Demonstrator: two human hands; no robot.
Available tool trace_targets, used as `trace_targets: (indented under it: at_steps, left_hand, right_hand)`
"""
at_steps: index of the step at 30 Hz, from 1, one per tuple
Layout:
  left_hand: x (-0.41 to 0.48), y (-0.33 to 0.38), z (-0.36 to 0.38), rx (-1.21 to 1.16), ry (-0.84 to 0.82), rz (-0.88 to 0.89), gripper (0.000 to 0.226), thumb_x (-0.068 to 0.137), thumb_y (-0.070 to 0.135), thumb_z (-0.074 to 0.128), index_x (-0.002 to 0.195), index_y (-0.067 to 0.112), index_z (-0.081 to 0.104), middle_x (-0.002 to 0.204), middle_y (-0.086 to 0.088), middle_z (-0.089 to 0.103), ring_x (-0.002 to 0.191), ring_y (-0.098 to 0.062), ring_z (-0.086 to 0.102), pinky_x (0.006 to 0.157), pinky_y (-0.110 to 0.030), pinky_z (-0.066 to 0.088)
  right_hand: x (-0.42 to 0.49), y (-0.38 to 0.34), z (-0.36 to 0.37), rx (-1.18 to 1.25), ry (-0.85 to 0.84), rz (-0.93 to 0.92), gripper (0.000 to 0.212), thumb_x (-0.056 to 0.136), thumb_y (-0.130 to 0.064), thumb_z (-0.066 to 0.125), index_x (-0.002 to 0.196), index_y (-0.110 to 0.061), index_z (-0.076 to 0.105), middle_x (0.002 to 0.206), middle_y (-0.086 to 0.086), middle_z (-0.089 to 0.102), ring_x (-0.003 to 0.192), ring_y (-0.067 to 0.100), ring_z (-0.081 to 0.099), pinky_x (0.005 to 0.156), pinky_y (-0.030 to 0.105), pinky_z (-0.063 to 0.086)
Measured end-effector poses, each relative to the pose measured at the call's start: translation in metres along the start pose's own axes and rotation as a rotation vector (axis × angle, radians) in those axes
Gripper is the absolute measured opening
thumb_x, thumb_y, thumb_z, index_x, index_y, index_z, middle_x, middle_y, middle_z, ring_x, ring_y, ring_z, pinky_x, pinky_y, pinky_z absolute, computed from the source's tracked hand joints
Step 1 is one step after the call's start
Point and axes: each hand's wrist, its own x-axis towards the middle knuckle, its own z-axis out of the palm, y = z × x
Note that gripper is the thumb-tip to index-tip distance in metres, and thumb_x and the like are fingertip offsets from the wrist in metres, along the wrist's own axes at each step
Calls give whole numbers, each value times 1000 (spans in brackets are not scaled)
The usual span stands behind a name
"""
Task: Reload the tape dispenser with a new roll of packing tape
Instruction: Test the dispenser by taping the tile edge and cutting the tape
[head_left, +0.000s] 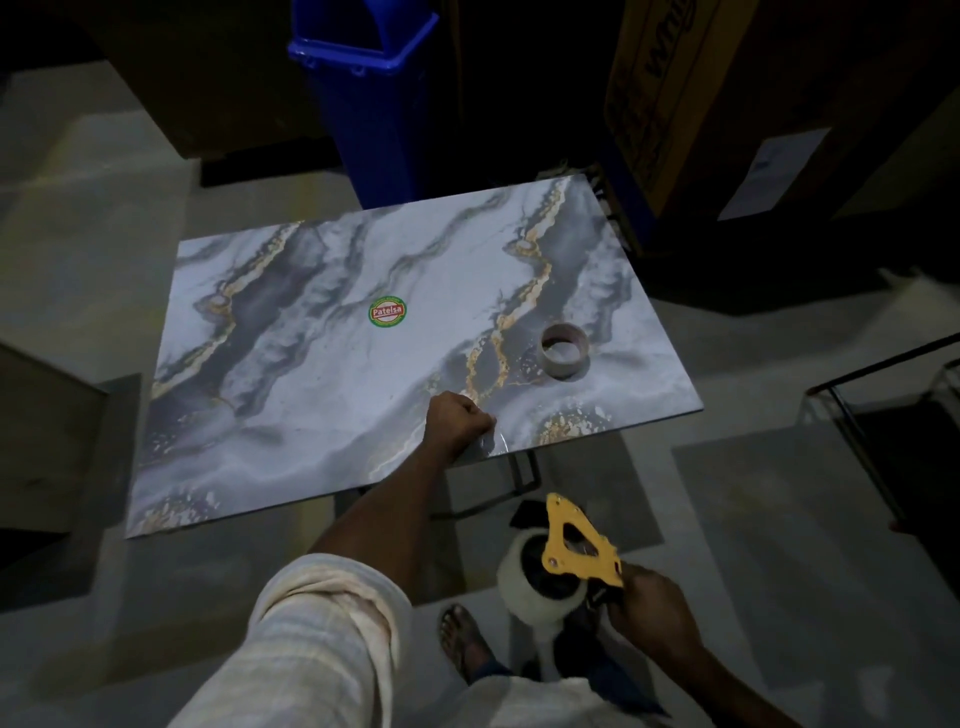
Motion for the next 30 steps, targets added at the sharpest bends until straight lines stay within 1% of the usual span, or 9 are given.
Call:
trace_targets:
  at_steps: [2,9,12,15,18,21,25,28,30]
  left_hand:
    - [-5,0,-3,-54,-9,0,20,69,19,89,66,2,79,61,-16,72,56,-21,66,59,-33,54]
    - [-22,-9,0,-31,200,30,24,88,14,75,108,1,73,102,-16,71,90,-26,65,78,-31,48]
    - [-25,-1,-27,-222,352,-36,19,89,12,75,107,4,74,98,-10,68,78,-11,61,72,-26,47]
    - [-21,2,-61,-496,40,-115,23,94,23,73,96,0,76,82,-13,69,67,-17,64,53,-22,51]
    - [-19,4,-90,-695,-316,-299,58,88,61,68,108,7,76,96,-13,73,89,-29,66,75,-36,55]
    - [-17,3,-108,-899,-554,-366,67,82,72,65,106,10,68,93,-18,66,87,-34,65,77,-47,60]
    - [-13,5,-124,-933,-671,-359,59,72,64,79,95,12,64,86,-12,60,80,-28,58,81,-41,50]
    - [-6,12,-134,-938,-623,-396,27,93,39,58,90,12,62,81,-9,62,72,-24,61,74,-35,52]
    - [2,18,-135,-906,-572,-460,27,100,26,45,85,11,63,77,-8,65,68,-22,64,68,-32,54]
  right_hand:
    - [15,-23,-13,44,48,-49,9,75,-21,65,70,-26,61,74,8,73,69,32,70,56,27,41]
    - [49,-87,-67,-81,185,-193,25,83,-28,63,105,-21,73,93,13,75,90,38,69,66,35,51]
    - [56,-104,-82,-98,200,-228,24,79,-28,63,99,-17,73,91,16,75,89,40,69,65,36,51]
    - [63,-125,-94,10,165,-265,13,76,-21,67,85,-15,73,84,15,75,79,33,70,56,27,40]
    - [70,-149,-97,211,51,-330,10,79,-13,71,75,-4,69,68,12,68,60,13,57,51,31,49]
    - [67,-175,-103,474,-102,-377,5,86,-9,73,90,-8,74,69,-2,71,57,2,58,50,21,43]
    - [72,-191,-112,761,-331,-380,17,75,0,65,92,-4,68,59,-6,67,45,2,55,45,17,41]
    - [91,-193,-113,908,-440,-344,20,72,0,67,91,4,66,72,23,62,38,16,45,39,22,38]
    - [104,-194,-114,962,-490,-335,29,72,2,67,97,14,62,82,27,64,36,15,43,37,21,37]
